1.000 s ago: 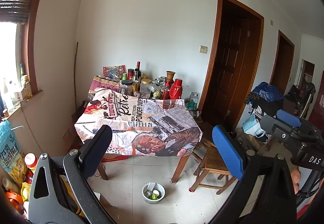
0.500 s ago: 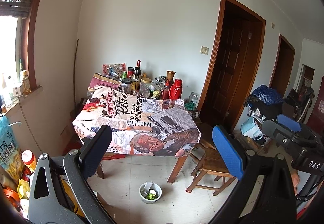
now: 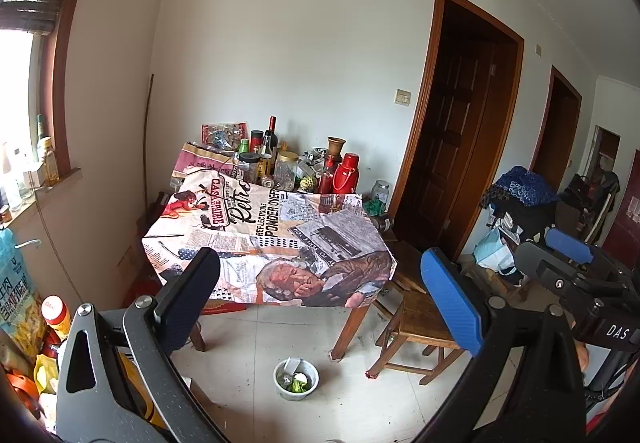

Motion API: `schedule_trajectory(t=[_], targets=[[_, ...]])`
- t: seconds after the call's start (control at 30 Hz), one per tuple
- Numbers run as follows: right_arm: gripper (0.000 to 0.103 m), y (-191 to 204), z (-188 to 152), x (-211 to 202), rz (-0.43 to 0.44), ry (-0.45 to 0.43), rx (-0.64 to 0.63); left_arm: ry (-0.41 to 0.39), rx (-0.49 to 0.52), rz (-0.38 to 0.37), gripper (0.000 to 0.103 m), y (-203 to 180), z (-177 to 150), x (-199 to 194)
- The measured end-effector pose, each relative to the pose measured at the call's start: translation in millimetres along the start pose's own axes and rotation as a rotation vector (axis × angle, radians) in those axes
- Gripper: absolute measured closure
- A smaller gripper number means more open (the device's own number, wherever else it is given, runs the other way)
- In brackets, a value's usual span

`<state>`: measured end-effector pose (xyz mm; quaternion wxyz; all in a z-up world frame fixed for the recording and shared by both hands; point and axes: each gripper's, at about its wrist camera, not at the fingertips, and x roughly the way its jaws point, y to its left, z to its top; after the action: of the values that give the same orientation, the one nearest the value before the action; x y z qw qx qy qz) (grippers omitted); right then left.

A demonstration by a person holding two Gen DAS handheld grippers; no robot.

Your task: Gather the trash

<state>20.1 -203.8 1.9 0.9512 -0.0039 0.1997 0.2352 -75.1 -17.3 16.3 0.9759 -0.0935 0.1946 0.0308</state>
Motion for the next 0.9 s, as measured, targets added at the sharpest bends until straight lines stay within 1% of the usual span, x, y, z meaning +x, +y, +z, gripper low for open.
schedule_trajectory(t=[0.17,0.47,0.57,0.9], targets=[[0.0,-0.5,0.2,1.3,0.004,0.001,0.006,-0.001,0.005,-0.008,0.002,-2.1,-0.6,-1.1],[0.0,-3.8,-0.6,2.1,0.007,0.008,0.014,-0.005,0.015,0.001,0.002,-3.2,-0.8,-1.8],[0.0,-4.8,-0.6,1.9,0.009,0.008,0.019,0.014,0.019,-0.012,0.001,-4.3,0.2,0.8],[0.0,-7.6,0.1,8.3,0.012,0.021,0.02,0.013,0.018,-0.013,0.001,-6.9,-0.1,3.5]])
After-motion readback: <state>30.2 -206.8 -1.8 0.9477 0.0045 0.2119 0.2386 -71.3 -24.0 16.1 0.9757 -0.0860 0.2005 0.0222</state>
